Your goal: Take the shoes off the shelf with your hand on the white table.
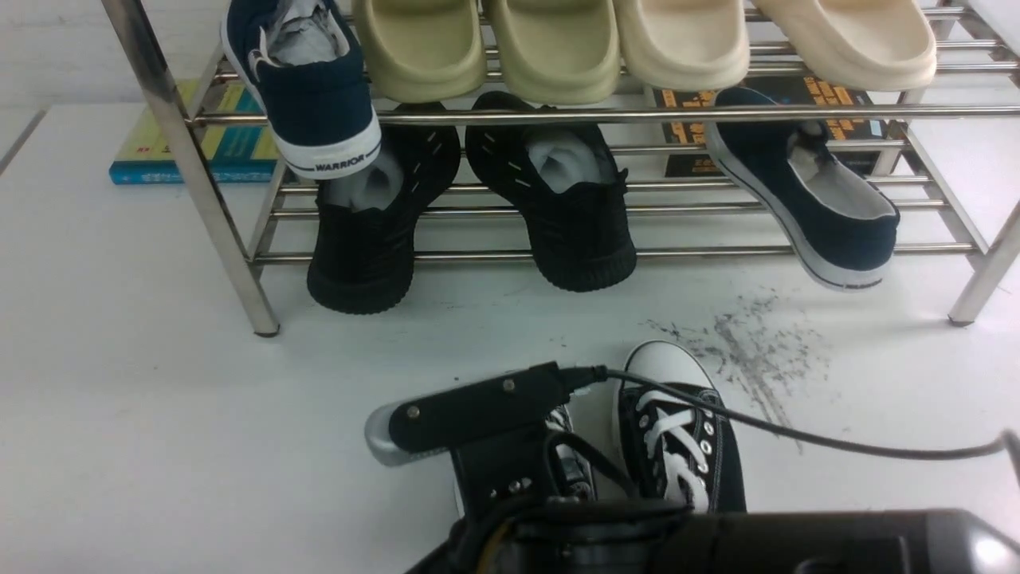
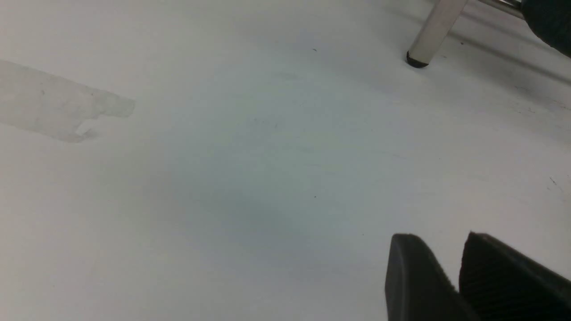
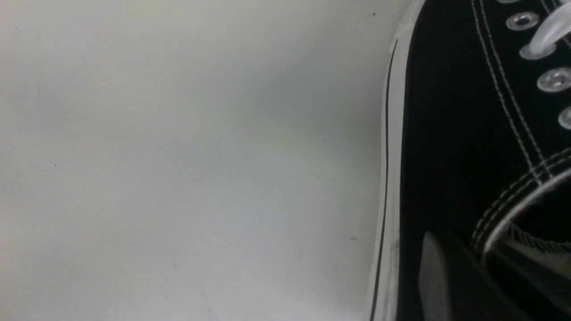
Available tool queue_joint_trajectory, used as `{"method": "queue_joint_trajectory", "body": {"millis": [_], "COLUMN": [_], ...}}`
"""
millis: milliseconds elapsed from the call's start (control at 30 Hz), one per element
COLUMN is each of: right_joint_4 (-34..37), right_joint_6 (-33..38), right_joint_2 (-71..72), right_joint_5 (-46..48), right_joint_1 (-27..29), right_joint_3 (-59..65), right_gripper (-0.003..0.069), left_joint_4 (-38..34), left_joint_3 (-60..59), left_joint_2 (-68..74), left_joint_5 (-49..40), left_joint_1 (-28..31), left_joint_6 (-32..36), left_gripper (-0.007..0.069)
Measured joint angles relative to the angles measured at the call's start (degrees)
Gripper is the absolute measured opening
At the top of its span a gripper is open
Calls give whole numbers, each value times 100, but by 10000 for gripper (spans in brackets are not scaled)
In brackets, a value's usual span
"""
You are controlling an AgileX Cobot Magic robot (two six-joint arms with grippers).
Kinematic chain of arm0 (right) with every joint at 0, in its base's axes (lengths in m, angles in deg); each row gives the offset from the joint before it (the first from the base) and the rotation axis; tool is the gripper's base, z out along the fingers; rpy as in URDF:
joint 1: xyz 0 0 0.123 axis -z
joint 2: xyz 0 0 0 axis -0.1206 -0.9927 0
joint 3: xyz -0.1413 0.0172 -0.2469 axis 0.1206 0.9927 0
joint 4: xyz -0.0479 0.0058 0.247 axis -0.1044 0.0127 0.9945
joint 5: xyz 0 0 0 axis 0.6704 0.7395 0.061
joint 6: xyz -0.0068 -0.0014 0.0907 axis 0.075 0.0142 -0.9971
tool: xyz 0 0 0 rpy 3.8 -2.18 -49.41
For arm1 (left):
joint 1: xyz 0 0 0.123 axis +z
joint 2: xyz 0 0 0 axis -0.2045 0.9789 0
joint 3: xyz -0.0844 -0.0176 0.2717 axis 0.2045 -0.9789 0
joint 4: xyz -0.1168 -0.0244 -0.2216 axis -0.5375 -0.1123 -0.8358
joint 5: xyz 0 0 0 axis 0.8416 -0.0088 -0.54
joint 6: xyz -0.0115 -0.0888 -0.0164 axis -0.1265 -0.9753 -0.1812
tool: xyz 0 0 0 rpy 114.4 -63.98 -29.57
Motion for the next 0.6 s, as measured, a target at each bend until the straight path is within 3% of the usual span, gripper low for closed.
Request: {"method": "queue_joint_trajectory", "body": {"millis": [600], "right_joint_4": [105], "right_joint_6": [160], "right_joint_2": [-267], "right_joint_5": [246], "right_joint_1": [712], "right_joint_3": [-5], "right_gripper": [67], "left_joint_4": [0], "left_joint_3": [0], "left_joint_2": [0], "left_joint_5": [0], "left_joint_1": [0], "left_joint_6": [0], "left_gripper": [195]}}
